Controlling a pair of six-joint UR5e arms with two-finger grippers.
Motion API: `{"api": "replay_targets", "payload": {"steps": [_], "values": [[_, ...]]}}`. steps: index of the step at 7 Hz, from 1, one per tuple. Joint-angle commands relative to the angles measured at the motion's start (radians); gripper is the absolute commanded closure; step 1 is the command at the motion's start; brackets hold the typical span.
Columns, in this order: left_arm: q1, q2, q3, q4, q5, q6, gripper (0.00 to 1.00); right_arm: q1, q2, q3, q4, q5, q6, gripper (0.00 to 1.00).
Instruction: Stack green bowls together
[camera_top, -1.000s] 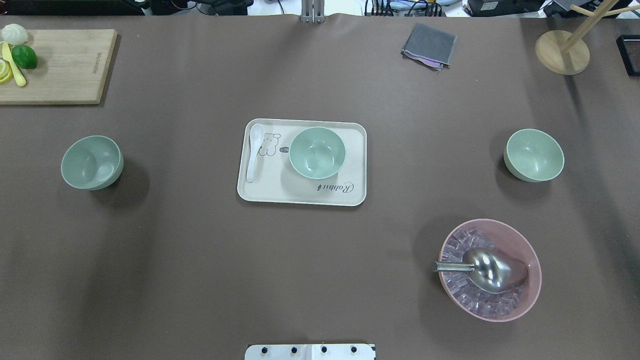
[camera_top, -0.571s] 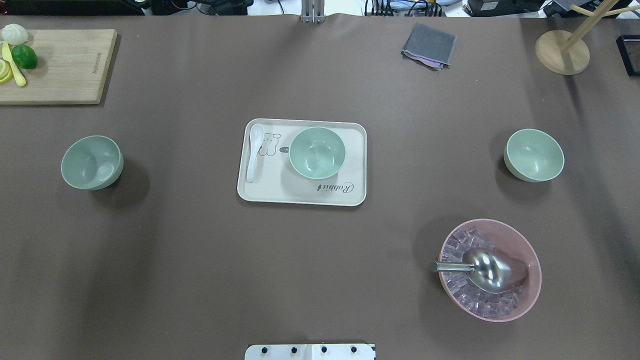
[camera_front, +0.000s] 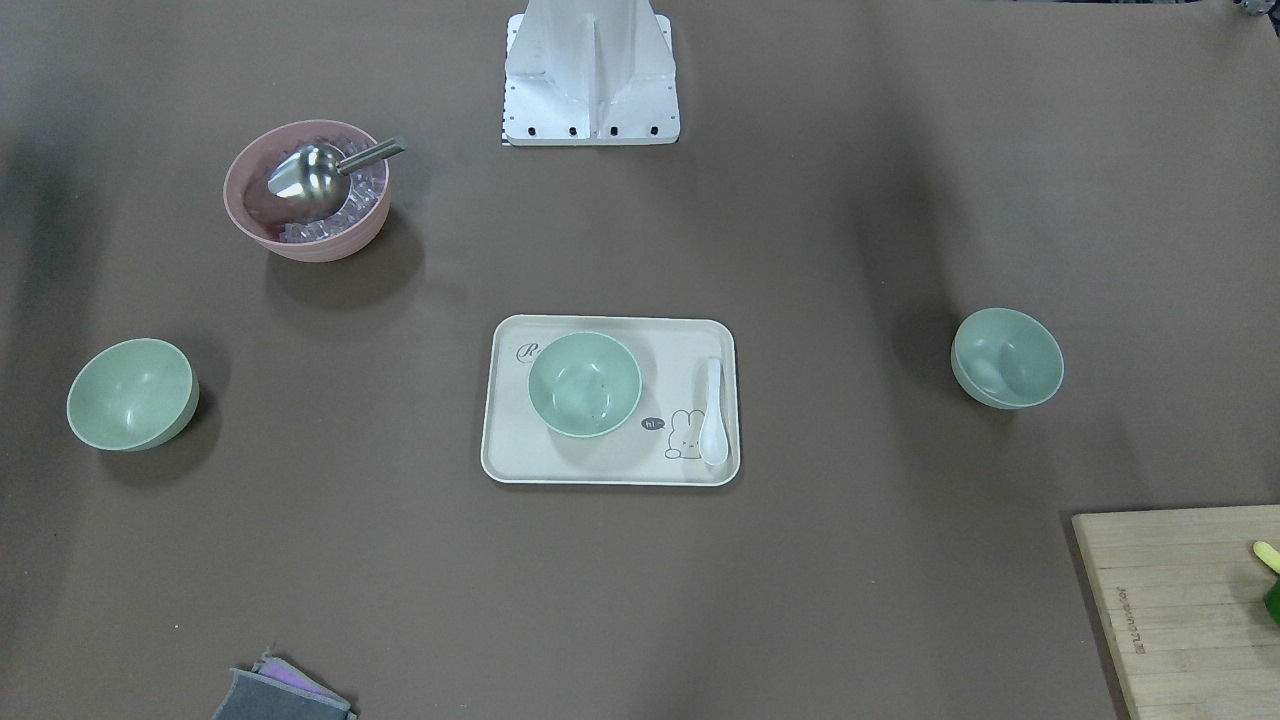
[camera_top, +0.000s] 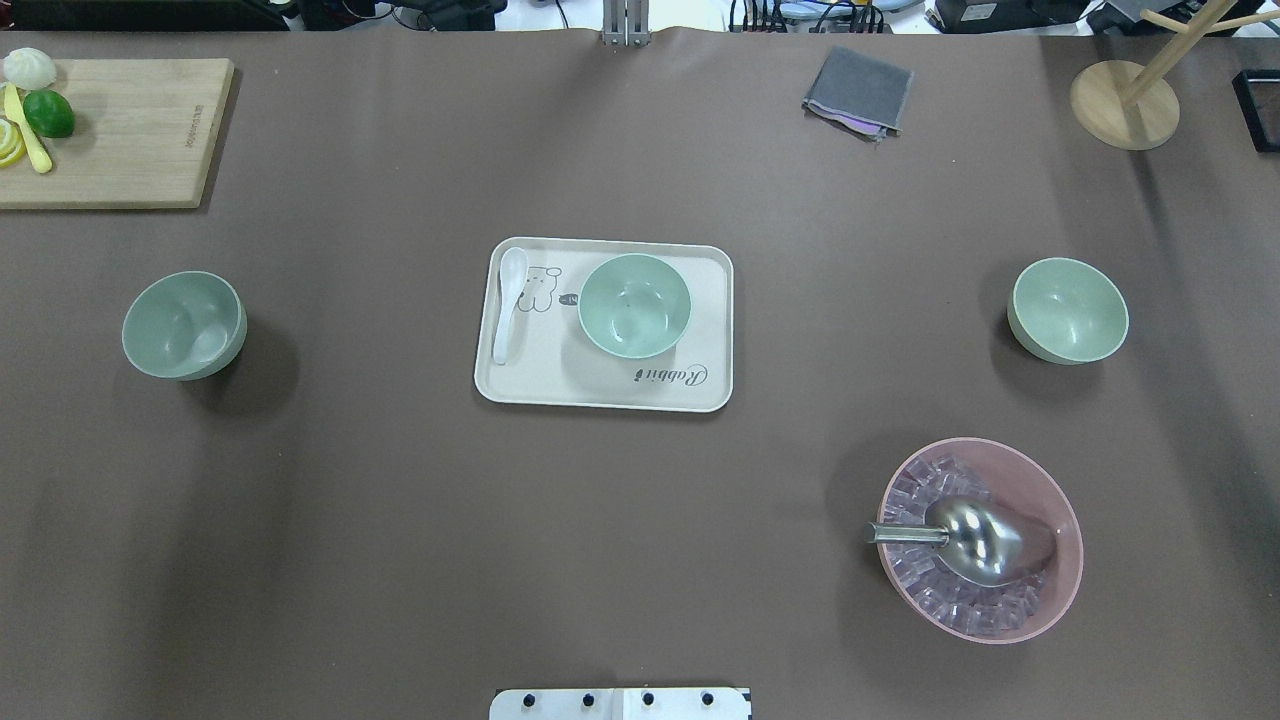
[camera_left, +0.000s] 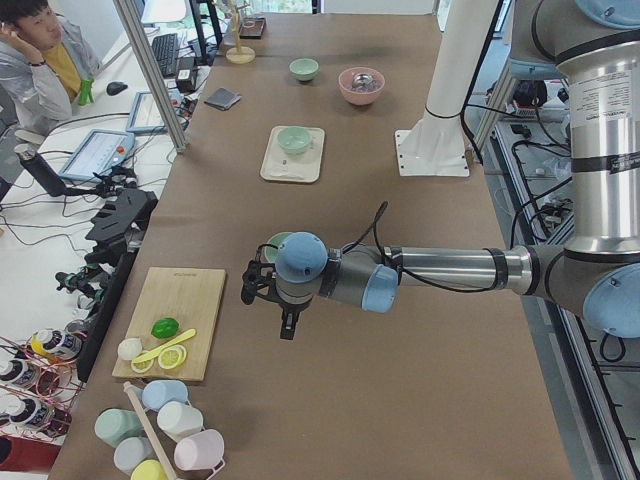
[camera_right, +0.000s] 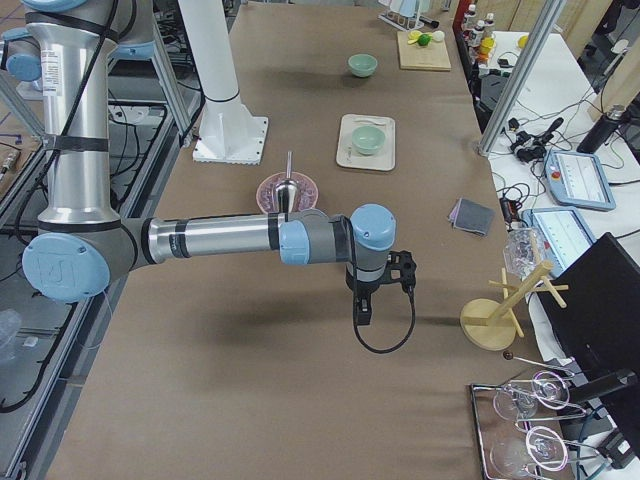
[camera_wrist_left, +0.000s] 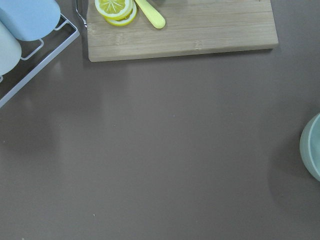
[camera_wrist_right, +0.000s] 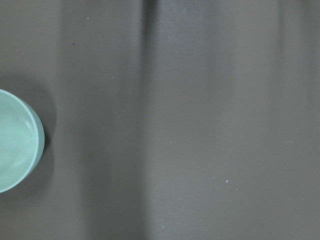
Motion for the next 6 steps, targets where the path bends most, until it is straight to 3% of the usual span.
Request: {"api": "replay_targets", "payload": {"steps": [1, 2, 5, 6], "values": [[-0.004, 0.008, -0.007, -0.012, -0.039, -0.001, 0.02, -0.001, 0.017, -0.023, 0.007, 0.002, 0.005, 0.0], [-0.002, 0.007, -0.003, -0.032, -0.039, 0.0, 0.01, -0.001, 0.057, -0.067, 0.038, 0.011, 0.008, 0.0], [-0.001, 0.007, -0.015, -0.037, -0.039, -0.006, 0.01, 0.001, 0.033, -0.051, 0.071, 0.028, 0.005, 0.0], [0.001, 0.005, -0.015, -0.038, -0.039, -0.004, 0.02, 0.001, 0.01, -0.055, 0.135, 0.045, 0.006, 0.0]]}}
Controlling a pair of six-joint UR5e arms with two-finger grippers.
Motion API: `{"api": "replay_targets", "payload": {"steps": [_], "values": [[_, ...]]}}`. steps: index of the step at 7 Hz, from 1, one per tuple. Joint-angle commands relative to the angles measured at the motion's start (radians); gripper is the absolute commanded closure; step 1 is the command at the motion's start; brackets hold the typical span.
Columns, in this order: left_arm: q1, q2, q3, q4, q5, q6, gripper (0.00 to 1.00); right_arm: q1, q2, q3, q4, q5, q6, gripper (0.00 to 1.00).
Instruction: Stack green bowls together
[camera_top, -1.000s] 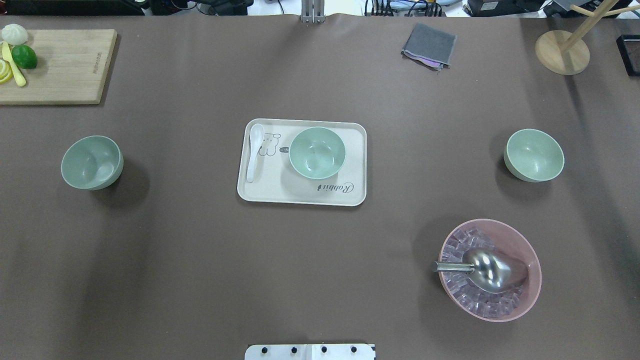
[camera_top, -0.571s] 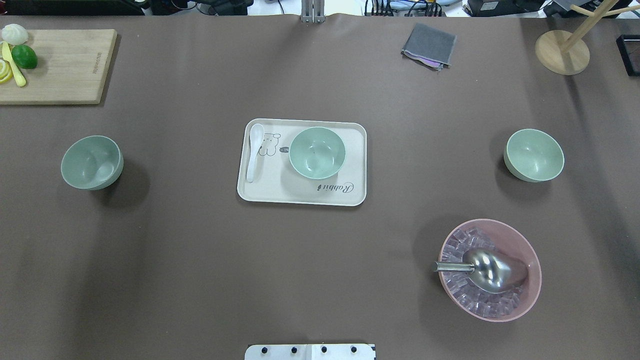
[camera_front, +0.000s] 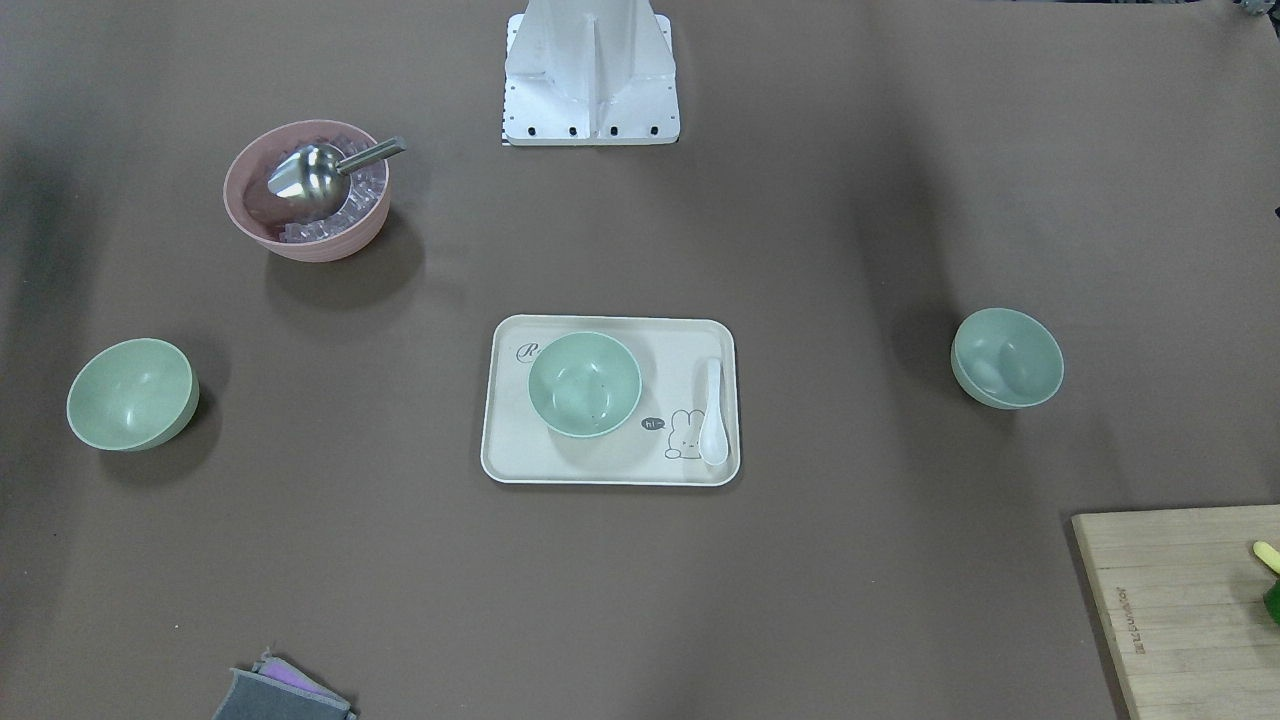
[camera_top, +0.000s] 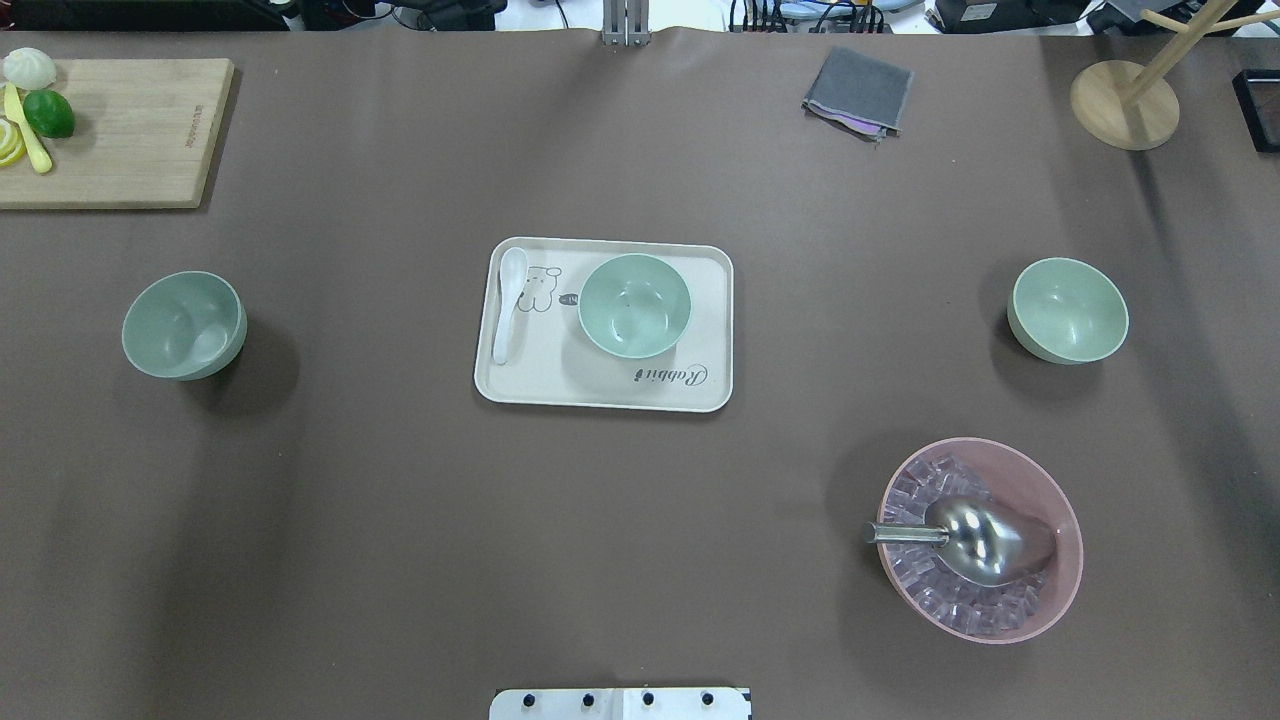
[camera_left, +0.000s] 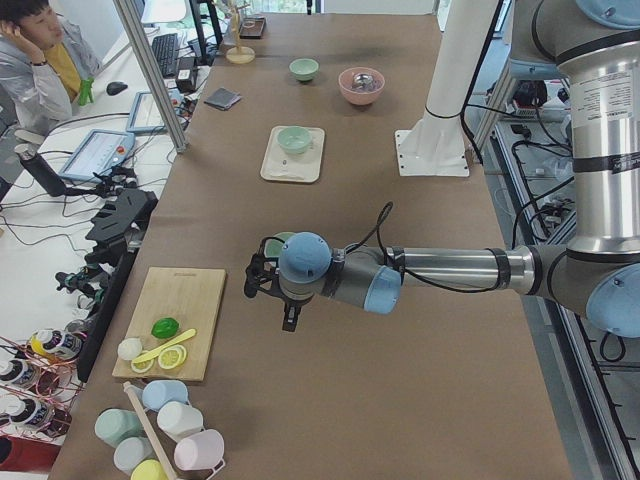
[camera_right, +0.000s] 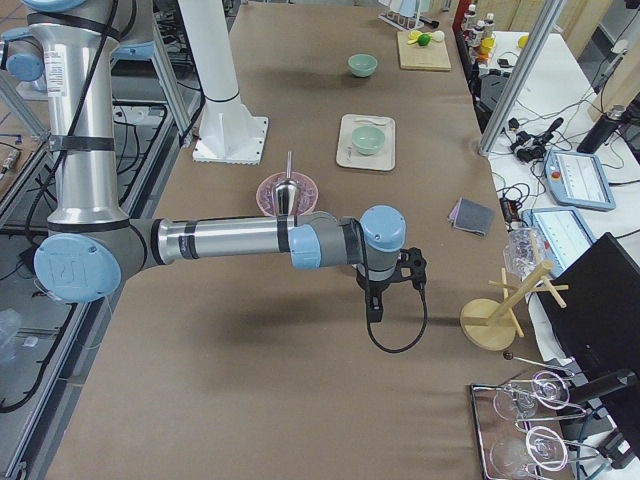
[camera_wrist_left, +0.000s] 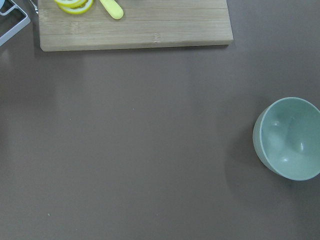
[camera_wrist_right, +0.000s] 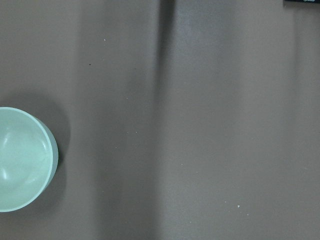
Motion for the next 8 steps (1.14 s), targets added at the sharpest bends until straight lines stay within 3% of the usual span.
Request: {"api": "replay_targets", "payload": {"steps": [1, 8], "values": [[0.002, 0.0, -0.001, -0.003, -0.008, 0.0, 0.02, 0.0, -0.04, -0.001, 0.104, 0.017, 0.003, 0.0], [0.008, -0.004, 0.004, 0.001, -0.008, -0.002, 0.02, -0.04, -0.034, 0.004, 0.118, 0.038, 0.001, 0.0]]}}
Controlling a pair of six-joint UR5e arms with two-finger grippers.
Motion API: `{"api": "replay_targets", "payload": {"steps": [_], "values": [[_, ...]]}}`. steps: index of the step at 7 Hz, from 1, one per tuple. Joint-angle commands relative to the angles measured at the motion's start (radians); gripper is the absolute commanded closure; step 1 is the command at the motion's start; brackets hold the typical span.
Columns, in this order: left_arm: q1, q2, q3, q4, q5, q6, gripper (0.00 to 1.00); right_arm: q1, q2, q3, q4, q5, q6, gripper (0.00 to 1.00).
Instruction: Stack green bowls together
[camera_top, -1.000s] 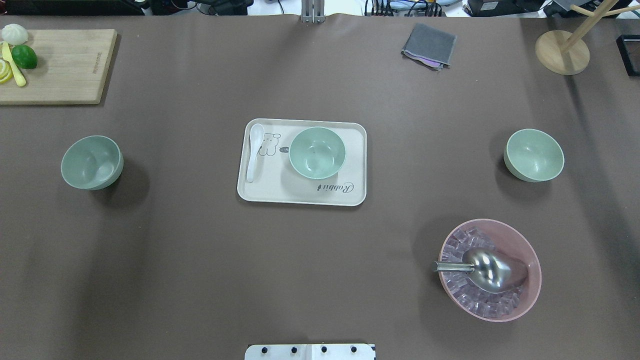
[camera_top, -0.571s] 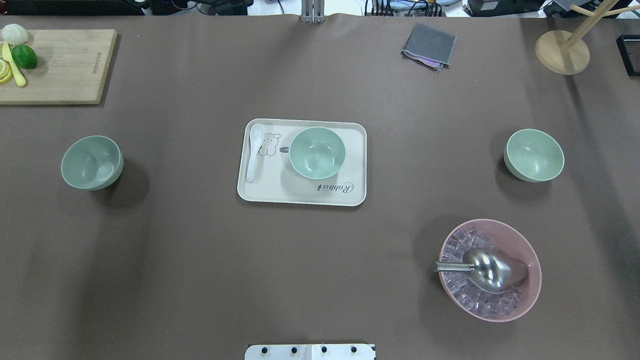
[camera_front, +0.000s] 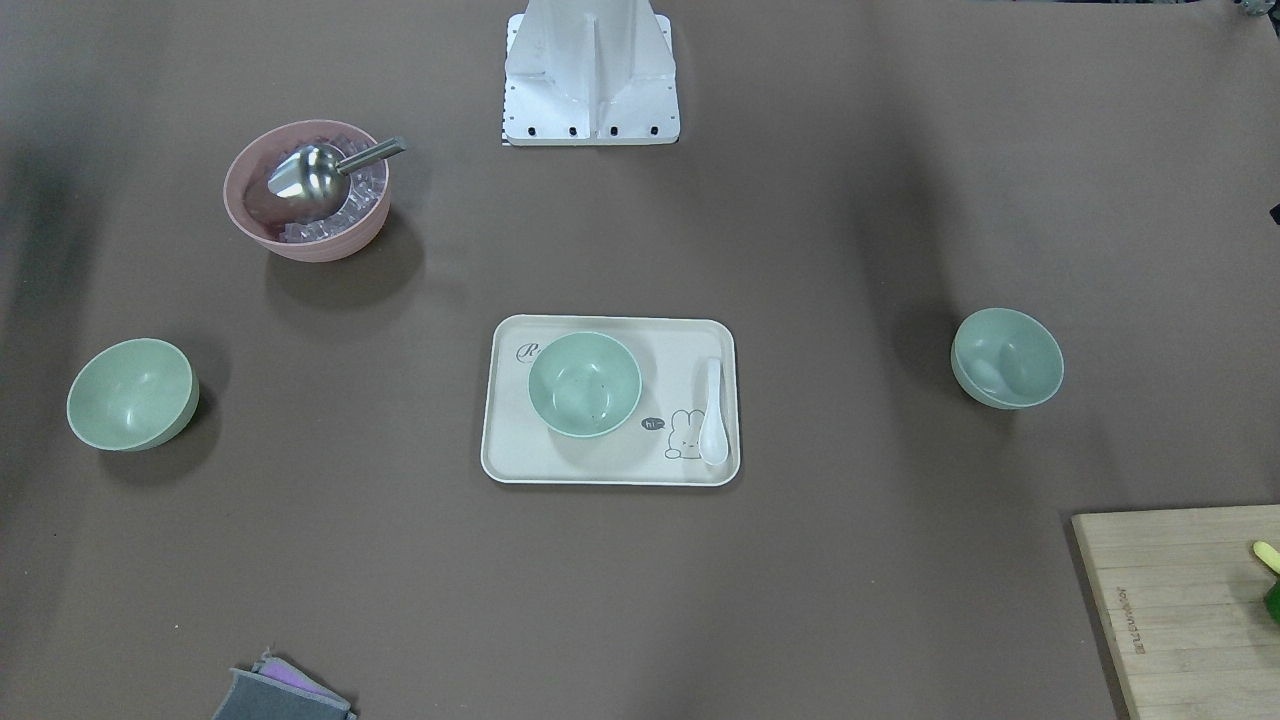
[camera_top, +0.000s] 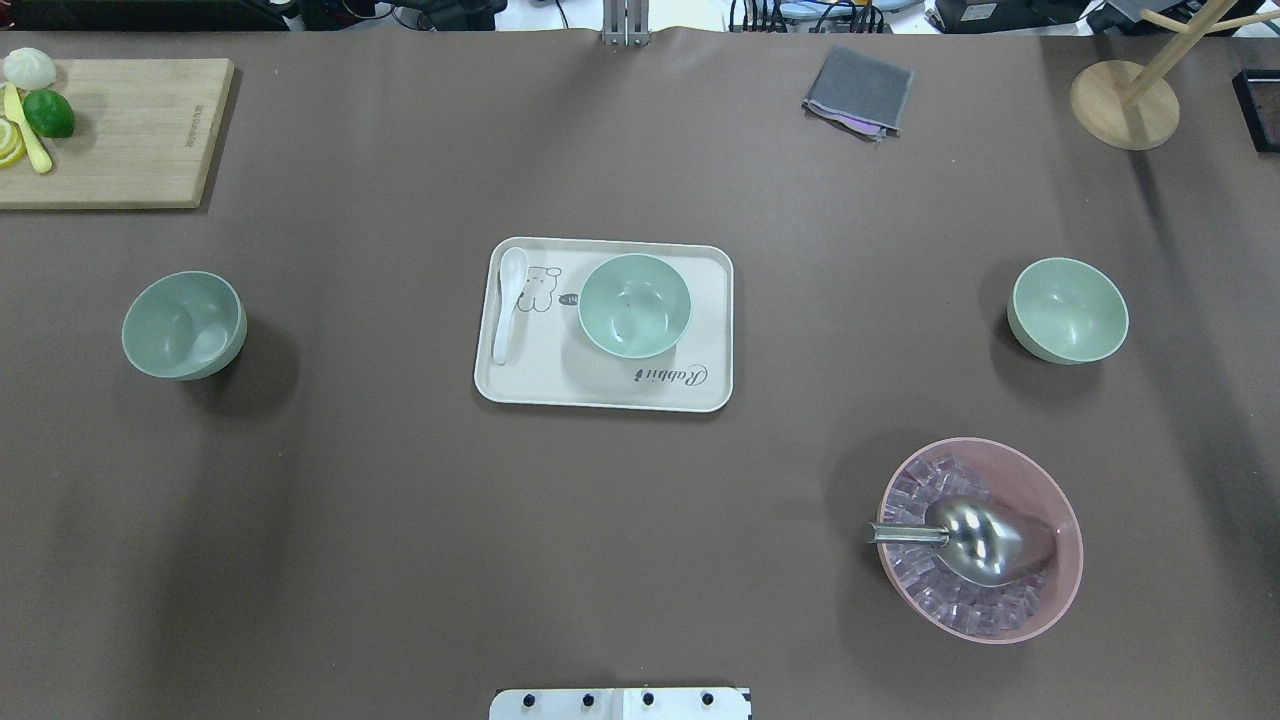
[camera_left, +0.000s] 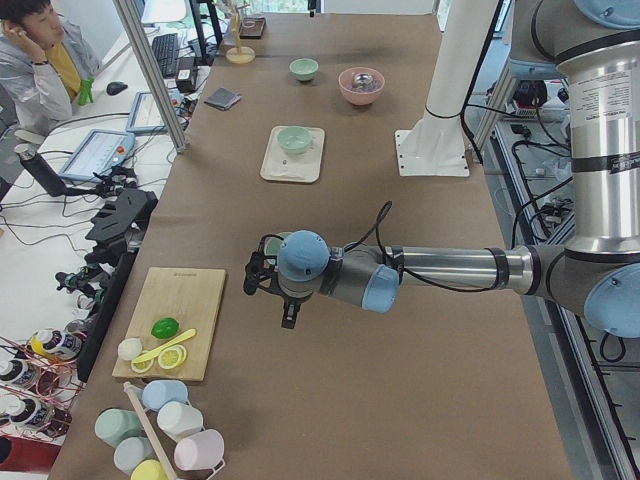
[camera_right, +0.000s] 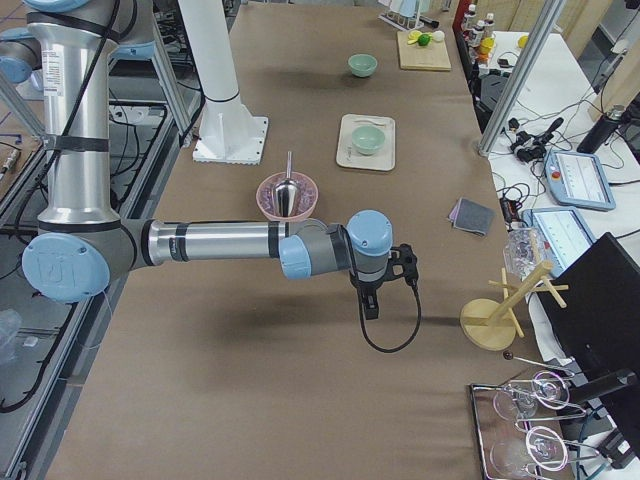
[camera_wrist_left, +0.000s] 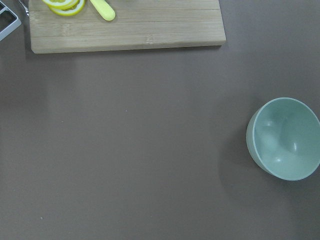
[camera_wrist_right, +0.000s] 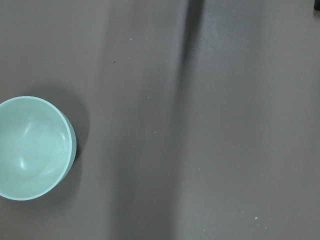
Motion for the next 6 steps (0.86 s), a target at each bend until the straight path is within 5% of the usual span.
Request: {"api": "replay_targets", "payload": {"steps": [1, 3, 6], "values": [[0.001, 0.0, -0.004, 0.002, -0.001, -0.019, 0.02, -0.05, 0.025, -0.004, 0.008, -0.008, 0.07, 0.02], [0.02, -0.008, -0.002, 0.002, 0.002, -0.091, 0.02, -0.194, 0.111, -0.007, 0.029, -0.084, 0.321, 0.06], [0.053, -0.026, 0.004, 0.005, 0.01, -0.223, 0.02, -0.374, 0.119, -0.152, 0.342, -0.192, 0.535, 0.09]]}}
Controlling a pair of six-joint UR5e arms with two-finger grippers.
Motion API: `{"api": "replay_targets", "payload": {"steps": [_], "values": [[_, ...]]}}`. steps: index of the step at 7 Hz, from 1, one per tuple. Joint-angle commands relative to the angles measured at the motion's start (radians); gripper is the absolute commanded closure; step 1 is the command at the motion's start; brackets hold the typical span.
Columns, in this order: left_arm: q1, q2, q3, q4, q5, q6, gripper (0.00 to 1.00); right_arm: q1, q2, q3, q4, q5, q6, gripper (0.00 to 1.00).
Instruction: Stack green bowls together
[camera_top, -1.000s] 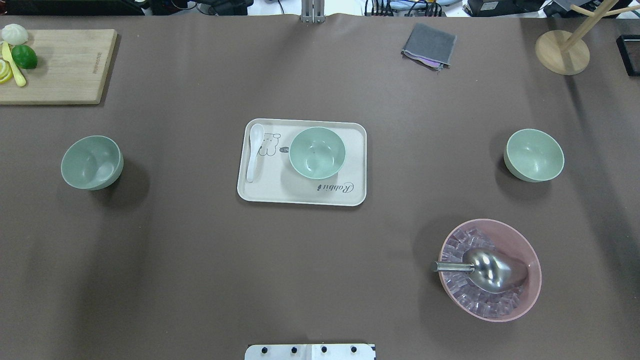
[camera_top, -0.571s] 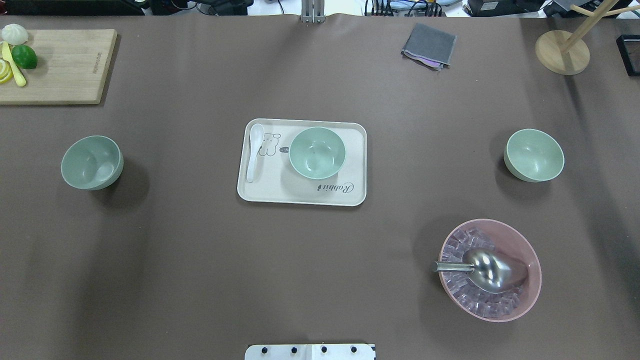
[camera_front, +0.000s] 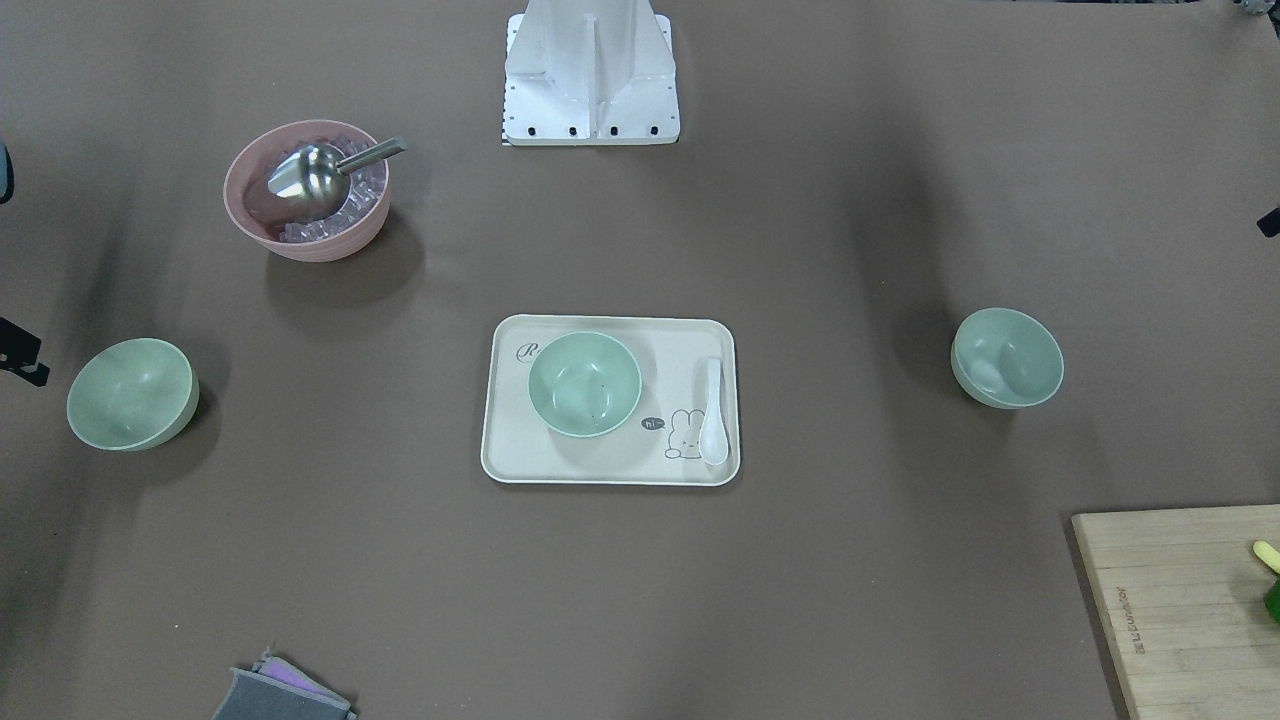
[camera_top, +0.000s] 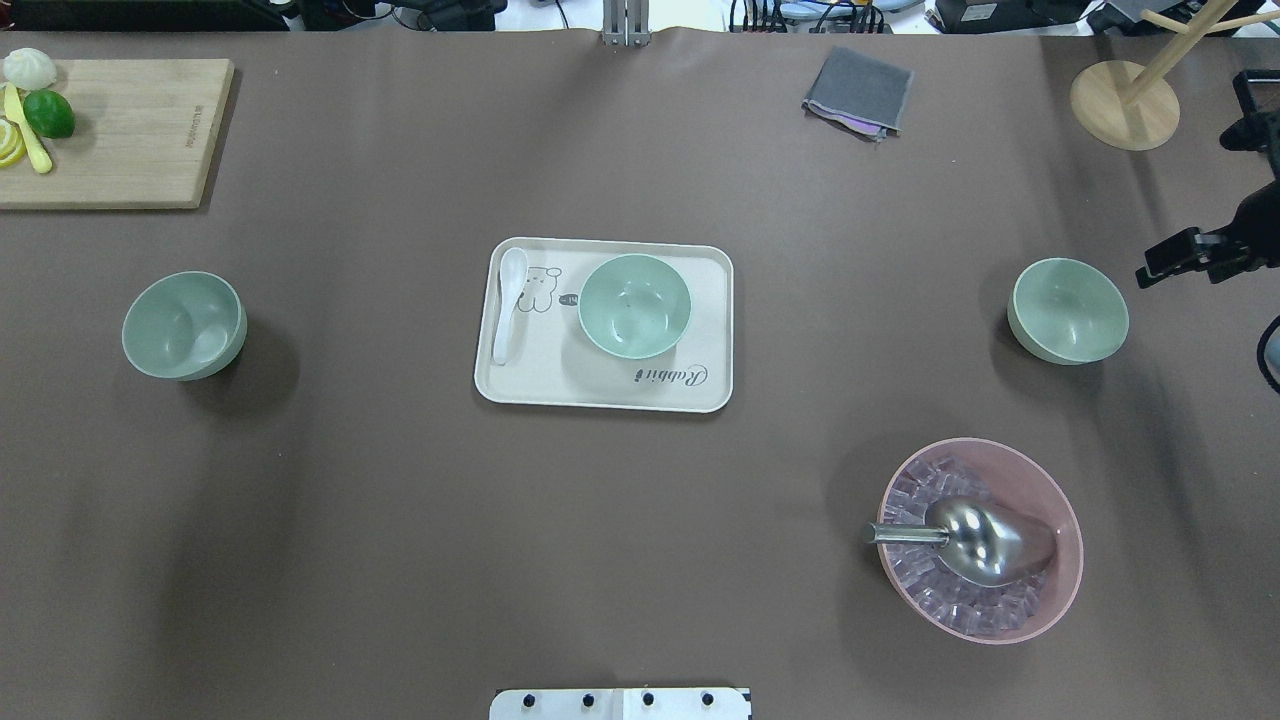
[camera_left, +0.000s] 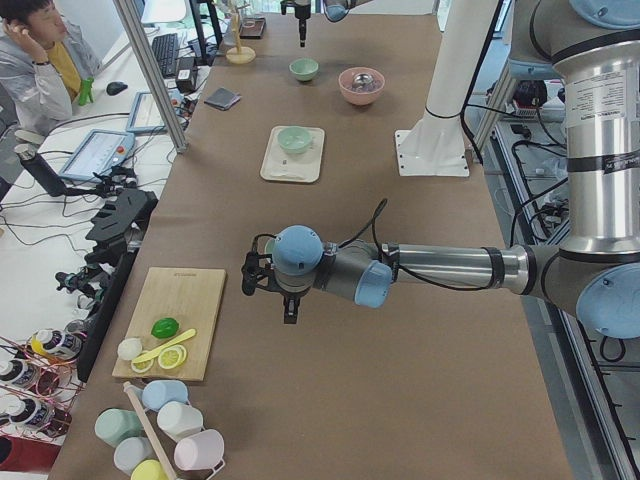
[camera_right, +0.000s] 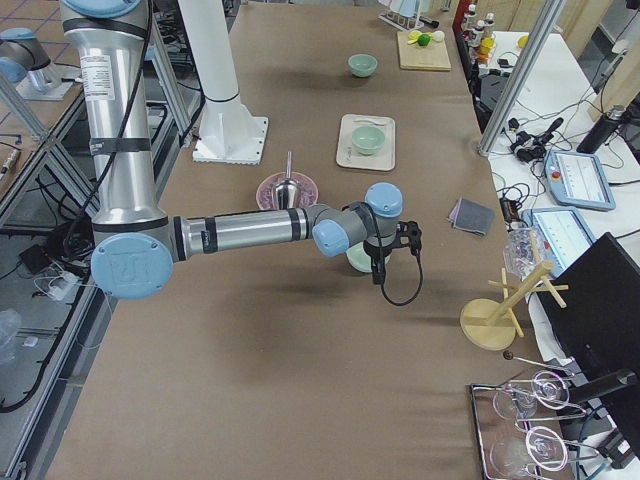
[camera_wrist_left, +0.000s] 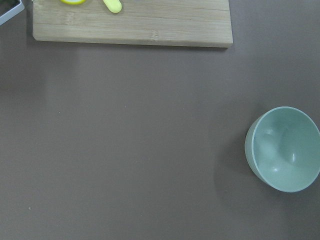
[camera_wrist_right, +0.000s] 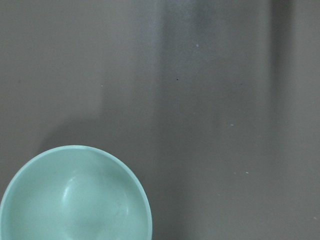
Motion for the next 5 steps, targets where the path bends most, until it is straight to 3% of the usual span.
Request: {"api": "replay_targets", "payload": {"steps": [1, 2, 3, 5], "values": [[0.017, -0.006, 0.003, -0.003, 0.004, -0.036, 0.02, -0.077, 0.022, -0.062, 0.11, -0.038, 0.085, 0.09], [0.017, -0.006, 0.003, -0.003, 0.003, -0.034, 0.02, -0.103, 0.027, -0.068, 0.111, -0.053, 0.109, 0.11], [0.017, -0.012, 0.005, -0.003, 0.004, -0.036, 0.02, -0.107, 0.025, -0.077, 0.111, -0.063, 0.102, 0.27], [0.017, -0.015, 0.003, -0.006, 0.003, -0.033, 0.02, -0.107, 0.021, -0.077, 0.111, -0.063, 0.111, 1.0]]}}
